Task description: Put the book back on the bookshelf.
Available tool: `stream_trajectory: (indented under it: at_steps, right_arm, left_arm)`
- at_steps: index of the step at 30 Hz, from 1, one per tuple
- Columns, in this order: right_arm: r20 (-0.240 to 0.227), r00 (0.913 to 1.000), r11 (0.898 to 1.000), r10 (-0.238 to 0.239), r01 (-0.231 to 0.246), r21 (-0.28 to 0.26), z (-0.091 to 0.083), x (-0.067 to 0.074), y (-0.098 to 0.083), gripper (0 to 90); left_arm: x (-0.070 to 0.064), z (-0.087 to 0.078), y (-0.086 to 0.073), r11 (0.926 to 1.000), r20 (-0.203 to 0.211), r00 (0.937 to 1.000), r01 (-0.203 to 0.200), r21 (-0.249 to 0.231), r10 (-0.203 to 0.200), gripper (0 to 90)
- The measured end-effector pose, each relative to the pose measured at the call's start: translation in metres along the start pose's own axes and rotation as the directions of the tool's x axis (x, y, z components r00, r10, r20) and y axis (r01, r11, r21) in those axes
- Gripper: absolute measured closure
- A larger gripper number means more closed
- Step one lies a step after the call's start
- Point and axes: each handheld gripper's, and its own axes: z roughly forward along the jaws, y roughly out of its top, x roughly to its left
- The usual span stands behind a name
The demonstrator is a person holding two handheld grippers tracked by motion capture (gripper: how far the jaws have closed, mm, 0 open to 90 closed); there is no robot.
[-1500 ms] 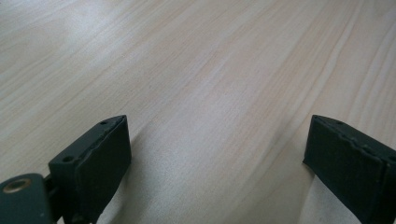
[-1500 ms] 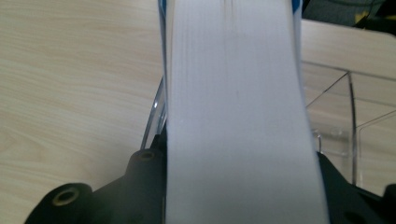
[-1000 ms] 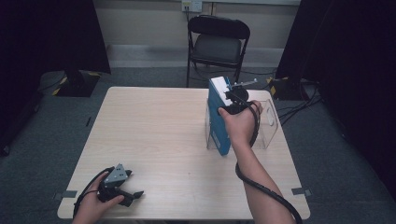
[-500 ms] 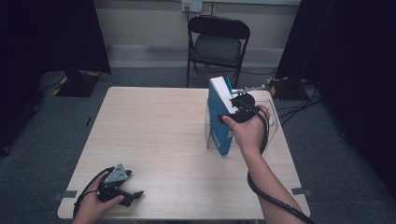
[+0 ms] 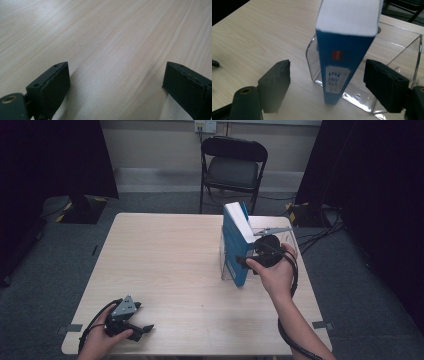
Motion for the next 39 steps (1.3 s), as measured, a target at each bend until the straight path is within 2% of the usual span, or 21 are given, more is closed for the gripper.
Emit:
stream_trajectory:
  at_steps: [4, 15, 16, 18, 22, 26, 27, 33, 39]
  right_arm:
    - [-0.044, 0.999, 1.0, 0.0, -0.001, -0.017, 0.0, -0.002, -0.011, 20.4]
    - [-0.1, 0.9946, 0.999, -0.028, 0.025, -0.035, 0.003, 0.0, -0.033, 18.5]
    - [-0.111, 0.9936, 0.999, -0.02, 0.016, -0.039, 0.004, 0.0, -0.04, 18.5]
    - [-0.13, 0.9911, 0.999, -0.032, 0.027, -0.036, 0.005, 0.0, -0.045, 18.6]
    - [-0.142, 0.9887, 0.999, -0.047, 0.044, -0.028, 0.007, 0.002, -0.053, 18.5]
    - [-0.134, 0.9894, 0.998, -0.057, 0.055, -0.022, 0.008, 0.001, -0.059, 18.6]
    - [-0.136, 0.9892, 0.999, -0.053, 0.053, -0.008, 0.011, 0.002, -0.063, 18.6]
    - [-0.157, 0.9851, 0.997, -0.071, 0.072, -0.002, 0.016, 0.005, -0.076, 18.6]
    - [-0.17, 0.9833, 0.998, -0.066, 0.068, 0.004, 0.023, 0.006, -0.088, 18.4]
  left_arm:
    - [0.0, 0.0, 0.0, 1.0, 0.0, 1.0, -0.004, 0.004, 0.004, 6.9]
    - [0.0, 0.0, 0.0, 1.0, 0.0, 1.0, -0.005, 0.006, 0.005, 6.9]
    - [0.0, 0.0, 0.0, 1.0, 0.0, 1.0, -0.005, 0.006, 0.005, 6.9]
    - [0.0, 0.0, 0.0, 1.0, 0.0, 1.0, -0.005, 0.006, 0.005, 6.9]
    - [0.0, 0.0, 0.0, 1.0, 0.0, 1.0, -0.005, 0.006, 0.005, 6.9]
    - [0.0, 0.0, 0.0, 1.0, 0.0, 1.0, -0.005, 0.005, 0.005, 6.9]
    - [0.0, 0.0, 0.0, 1.0, 0.0, 1.0, -0.005, 0.005, 0.005, 6.9]
    - [0.0, 0.0, 0.0, 1.0, 0.0, 1.0, -0.006, 0.006, 0.006, 6.9]
    - [0.0, 0.0, 0.0, 1.0, 0.0, 1.0, -0.006, 0.006, 0.006, 6.9]
